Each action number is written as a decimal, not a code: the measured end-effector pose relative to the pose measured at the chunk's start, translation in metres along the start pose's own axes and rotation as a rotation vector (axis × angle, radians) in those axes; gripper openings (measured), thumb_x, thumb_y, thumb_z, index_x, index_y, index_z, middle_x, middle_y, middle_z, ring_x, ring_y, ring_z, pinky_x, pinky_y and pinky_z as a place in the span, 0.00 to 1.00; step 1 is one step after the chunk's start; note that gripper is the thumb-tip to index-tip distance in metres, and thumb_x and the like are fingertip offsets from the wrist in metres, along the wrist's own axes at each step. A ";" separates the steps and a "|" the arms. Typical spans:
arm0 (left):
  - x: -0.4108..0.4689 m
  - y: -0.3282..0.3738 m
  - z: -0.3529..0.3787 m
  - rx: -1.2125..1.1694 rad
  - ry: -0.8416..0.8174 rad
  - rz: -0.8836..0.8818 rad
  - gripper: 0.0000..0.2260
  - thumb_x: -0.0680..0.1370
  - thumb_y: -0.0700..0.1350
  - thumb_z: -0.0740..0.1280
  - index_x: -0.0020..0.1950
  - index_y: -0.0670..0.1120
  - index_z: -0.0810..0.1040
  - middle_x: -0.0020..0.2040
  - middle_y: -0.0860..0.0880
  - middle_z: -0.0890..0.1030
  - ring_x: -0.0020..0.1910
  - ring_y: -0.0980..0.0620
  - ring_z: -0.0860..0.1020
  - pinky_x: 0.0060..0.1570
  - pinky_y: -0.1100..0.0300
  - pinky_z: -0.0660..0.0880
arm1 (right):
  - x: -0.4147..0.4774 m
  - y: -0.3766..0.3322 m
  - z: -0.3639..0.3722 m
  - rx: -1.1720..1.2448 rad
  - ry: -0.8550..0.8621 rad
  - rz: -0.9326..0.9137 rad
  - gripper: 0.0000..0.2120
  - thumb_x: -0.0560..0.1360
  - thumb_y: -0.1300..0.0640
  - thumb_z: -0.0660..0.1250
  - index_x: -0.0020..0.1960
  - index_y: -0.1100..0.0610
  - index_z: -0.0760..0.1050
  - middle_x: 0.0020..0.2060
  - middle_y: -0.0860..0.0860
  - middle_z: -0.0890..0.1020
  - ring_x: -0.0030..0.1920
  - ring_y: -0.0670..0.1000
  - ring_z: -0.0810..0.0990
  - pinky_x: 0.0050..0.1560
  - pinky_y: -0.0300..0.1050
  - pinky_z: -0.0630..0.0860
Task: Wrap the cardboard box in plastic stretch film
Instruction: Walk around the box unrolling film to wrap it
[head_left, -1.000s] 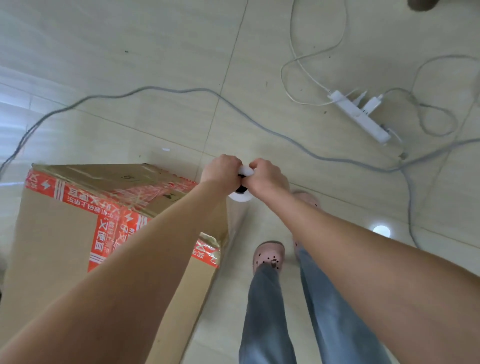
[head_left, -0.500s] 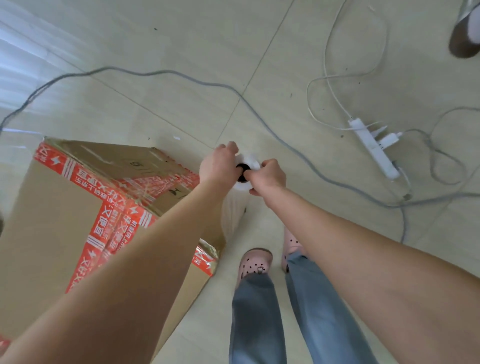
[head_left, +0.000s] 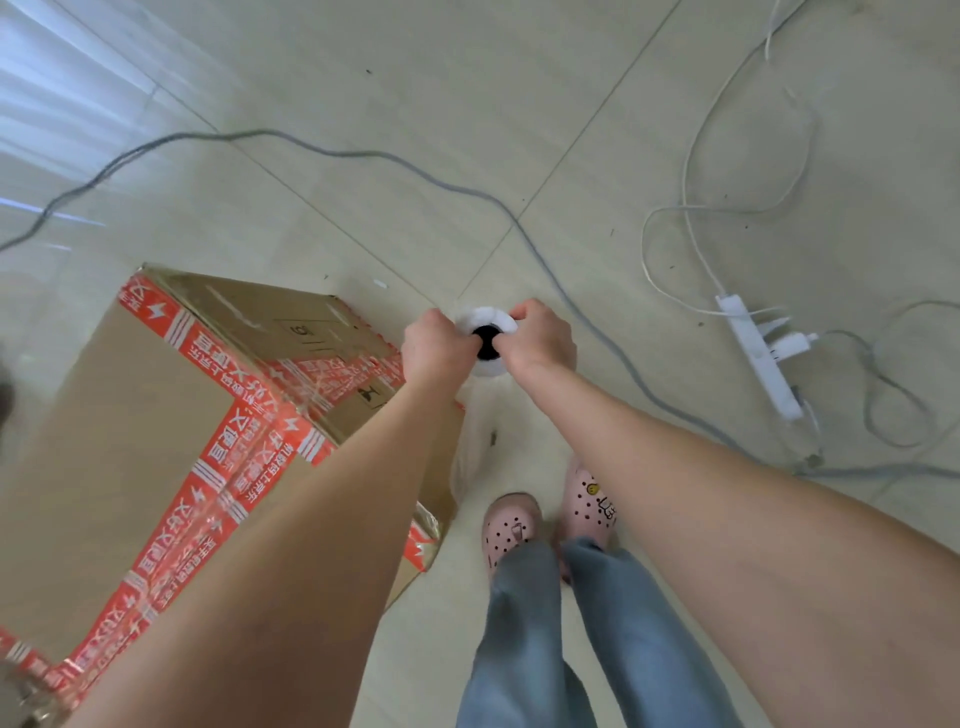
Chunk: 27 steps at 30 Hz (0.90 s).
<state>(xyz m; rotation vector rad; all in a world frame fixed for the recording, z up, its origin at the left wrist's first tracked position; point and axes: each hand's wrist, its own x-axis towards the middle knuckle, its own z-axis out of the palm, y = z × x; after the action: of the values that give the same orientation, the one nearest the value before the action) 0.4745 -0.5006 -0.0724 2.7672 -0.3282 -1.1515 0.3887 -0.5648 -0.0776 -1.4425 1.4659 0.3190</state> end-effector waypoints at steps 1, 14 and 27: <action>0.001 0.000 -0.002 0.019 -0.008 0.011 0.15 0.71 0.45 0.69 0.53 0.39 0.74 0.49 0.41 0.81 0.46 0.41 0.81 0.45 0.53 0.78 | 0.002 -0.002 0.001 -0.012 -0.008 0.010 0.08 0.70 0.58 0.66 0.48 0.50 0.72 0.40 0.48 0.73 0.41 0.53 0.73 0.37 0.42 0.67; 0.038 0.044 -0.025 0.476 -0.020 0.496 0.06 0.73 0.40 0.64 0.49 0.42 0.74 0.47 0.44 0.74 0.42 0.42 0.75 0.34 0.55 0.65 | 0.028 -0.037 -0.014 -0.263 0.026 -0.191 0.09 0.71 0.57 0.64 0.48 0.51 0.80 0.44 0.52 0.82 0.41 0.58 0.77 0.37 0.40 0.66; 0.076 0.031 -0.059 0.184 -0.038 0.170 0.12 0.74 0.44 0.67 0.53 0.41 0.70 0.48 0.44 0.73 0.43 0.42 0.75 0.32 0.57 0.66 | 0.056 -0.097 0.003 -0.250 -0.035 -0.122 0.08 0.70 0.57 0.66 0.47 0.50 0.72 0.50 0.53 0.75 0.44 0.56 0.75 0.38 0.43 0.66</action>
<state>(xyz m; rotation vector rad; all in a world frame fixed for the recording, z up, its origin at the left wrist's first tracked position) 0.5640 -0.5480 -0.0771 2.8052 -0.6920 -1.1875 0.4862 -0.6196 -0.0792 -1.7092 1.3387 0.4619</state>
